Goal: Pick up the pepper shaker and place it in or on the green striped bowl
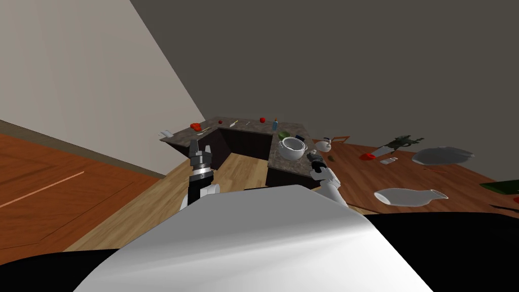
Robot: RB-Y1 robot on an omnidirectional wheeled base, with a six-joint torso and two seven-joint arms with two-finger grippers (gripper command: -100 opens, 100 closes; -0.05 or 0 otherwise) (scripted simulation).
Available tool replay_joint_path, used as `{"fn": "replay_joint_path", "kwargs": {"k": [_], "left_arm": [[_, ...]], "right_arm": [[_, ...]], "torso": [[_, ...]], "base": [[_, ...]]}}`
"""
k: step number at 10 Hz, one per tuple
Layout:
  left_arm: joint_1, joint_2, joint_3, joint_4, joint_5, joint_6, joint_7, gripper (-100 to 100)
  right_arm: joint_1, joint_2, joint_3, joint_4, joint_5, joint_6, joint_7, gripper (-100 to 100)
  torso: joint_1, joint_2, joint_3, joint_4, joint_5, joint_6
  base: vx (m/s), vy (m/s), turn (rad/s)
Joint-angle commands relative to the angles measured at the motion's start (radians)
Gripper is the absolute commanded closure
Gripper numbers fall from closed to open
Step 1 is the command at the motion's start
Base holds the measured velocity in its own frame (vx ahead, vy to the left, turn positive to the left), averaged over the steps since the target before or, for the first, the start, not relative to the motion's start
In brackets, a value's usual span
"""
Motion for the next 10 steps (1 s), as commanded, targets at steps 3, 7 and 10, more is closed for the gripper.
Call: {"fn": "replay_joint_path", "kwargs": {"k": [3, 7, 10], "left_arm": [[0.0, 0.0, 0.0, 0.0, 0.0, 0.0, 0.0, 0], [0.0, 0.0, 0.0, 0.0, 0.0, 0.0, 0.0, 0], [0.0, 0.0, 0.0, 0.0, 0.0, 0.0, 0.0, 0]], "right_arm": [[-0.012, -0.01, 0.004, -0.003, -0.019, 0.003, 0.006, 100], [-0.059, -0.053, 0.015, 0.002, -0.092, 0.027, 0.02, 100], [-0.107, -0.103, 0.017, 0.03, -0.155, 0.065, 0.02, 100]], "torso": [[0.0, 0.0, 0.0, 0.0, 0.0, 0.0], [0.002, 0.017, 0.01, 0.003, 0.0, 0.002], [-0.001, 0.014, 0.009, 0.004, 0.0, 0.002]], "base": [[-0.033, 0.011, -0.01], [-0.204, 0.03, -0.022], [-0.163, -0.02, 0.044]]}}
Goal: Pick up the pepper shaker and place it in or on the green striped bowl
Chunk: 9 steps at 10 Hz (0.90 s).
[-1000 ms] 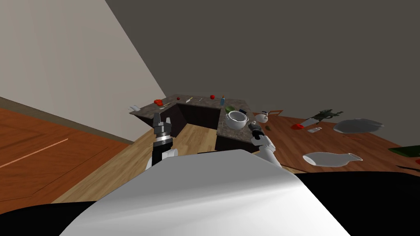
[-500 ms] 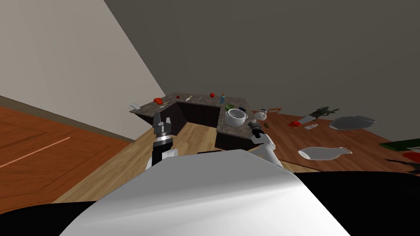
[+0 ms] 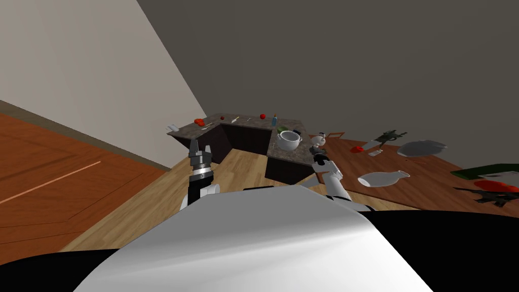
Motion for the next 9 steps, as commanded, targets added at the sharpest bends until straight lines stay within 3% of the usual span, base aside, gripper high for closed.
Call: {"fn": "replay_joint_path", "kwargs": {"k": [1, 3, 4, 9], "left_arm": [[0.0, 0.0, 0.0, 0.0, 0.0, 0.0, 0.0, 0], [0.0, 0.0, 0.0, 0.0, 0.0, 0.0, 0.0, 0], [0.0, 0.0, 0.0, 0.0, 0.0, 0.0, 0.0, 0], [0.0, 0.0, 0.0, 0.0, 0.0, 0.0, 0.0, 0]], "right_arm": [[-0.038, -0.038, -0.003, 0.032, -0.037, 0.037, -0.005, 100], [-0.062, -0.068, -0.007, 0.059, -0.058, 0.068, -0.013, 100], [-0.062, -0.068, -0.007, 0.059, -0.058, 0.068, -0.013, 100], [-0.12, -0.15, -0.03, 0.132, -0.076, 0.162, -0.044, 100]], "torso": [[0.0, 0.0, 0.0, 0.0, 0.0, 0.0], [-0.001, -0.002, -0.001, 0.0, -0.001, -0.001], [-0.001, -0.005, -0.003, -0.001, -0.001, -0.001], [0.002, -0.014, -0.008, -0.003, 0.0, -0.003]], "base": [[-0.161, -0.053, 0.154], [-0.117, -0.038, 0.153], [-0.03, -0.023, 0.035], [-0.01, -0.019, 0.196]]}}
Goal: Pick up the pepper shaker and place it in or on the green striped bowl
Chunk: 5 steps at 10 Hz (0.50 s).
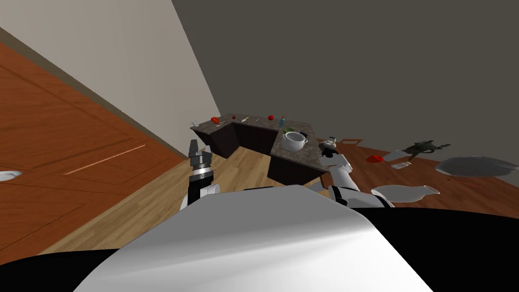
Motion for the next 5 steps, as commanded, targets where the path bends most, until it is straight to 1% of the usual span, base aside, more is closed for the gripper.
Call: {"fn": "replay_joint_path", "kwargs": {"k": [1, 3, 4, 5], "left_arm": [[0.0, 0.0, 0.0, 0.0, 0.0, 0.0, 0.0, 0], [0.0, 0.0, 0.0, 0.0, 0.0, 0.0, 0.0, 0], [0.0, 0.0, 0.0, 0.0, 0.0, 0.0, 0.0, 0], [0.0, 0.0, 0.0, 0.0, 0.0, 0.0, 0.0, 0]], "right_arm": [[-0.018, -0.026, -0.011, 0.023, 0.005, 0.037, -0.011, 100], [-0.036, -0.057, -0.025, 0.05, 0.018, 0.079, -0.027, 100], [-0.036, -0.057, -0.025, 0.05, 0.018, 0.079, -0.027, 100], [-0.045, -0.072, -0.032, 0.061, 0.028, 0.099, -0.035, 100]], "torso": [[0.0, 0.0, 0.0, 0.0, 0.0, 0.0], [0.001, -0.003, -0.002, -0.001, 0.001, -0.001], [0.002, -0.004, -0.003, -0.001, 0.0, -0.001], [0.002, -0.003, -0.002, -0.001, 0.0, 0.001]], "base": [[0.019, -0.019, 0.27], [0.045, -0.008, 0.292], [0.042, -0.009, 0.101], [0.038, 0.006, 0.179]]}}
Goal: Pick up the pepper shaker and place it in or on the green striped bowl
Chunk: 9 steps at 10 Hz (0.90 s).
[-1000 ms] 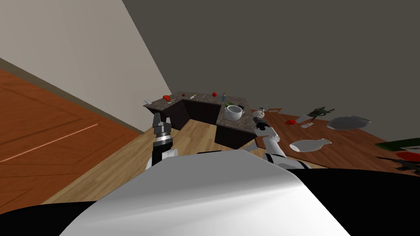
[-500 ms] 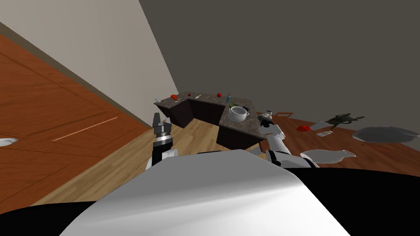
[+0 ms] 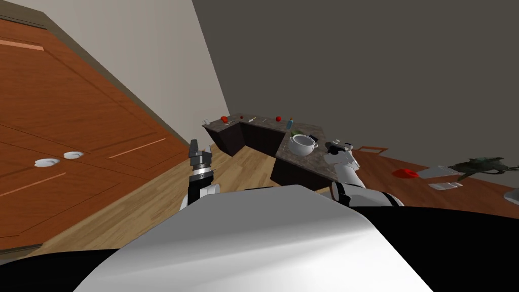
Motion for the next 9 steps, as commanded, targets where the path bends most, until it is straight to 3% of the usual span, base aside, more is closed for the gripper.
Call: {"fn": "replay_joint_path", "kwargs": {"k": [1, 9], "left_arm": [[0.0, 0.0, 0.0, 0.0, 0.0, 0.0, 0.0, 0], [0.0, 0.0, 0.0, 0.0, 0.0, 0.0, 0.0, 0]], "right_arm": [[-0.009, -0.02, -0.01, 0.01, 0.016, 0.038, -0.012, 100], [-0.038, -0.085, -0.059, 0.076, 0.137, 0.174, -0.075, 100]], "torso": [[0.0, 0.0, 0.0, 0.0, 0.0, 0.0], [0.002, -0.007, -0.005, -0.002, 0.001, -0.002]], "base": [[0.05, 0.011, 0.264], [0.099, -0.012, 0.297]]}}
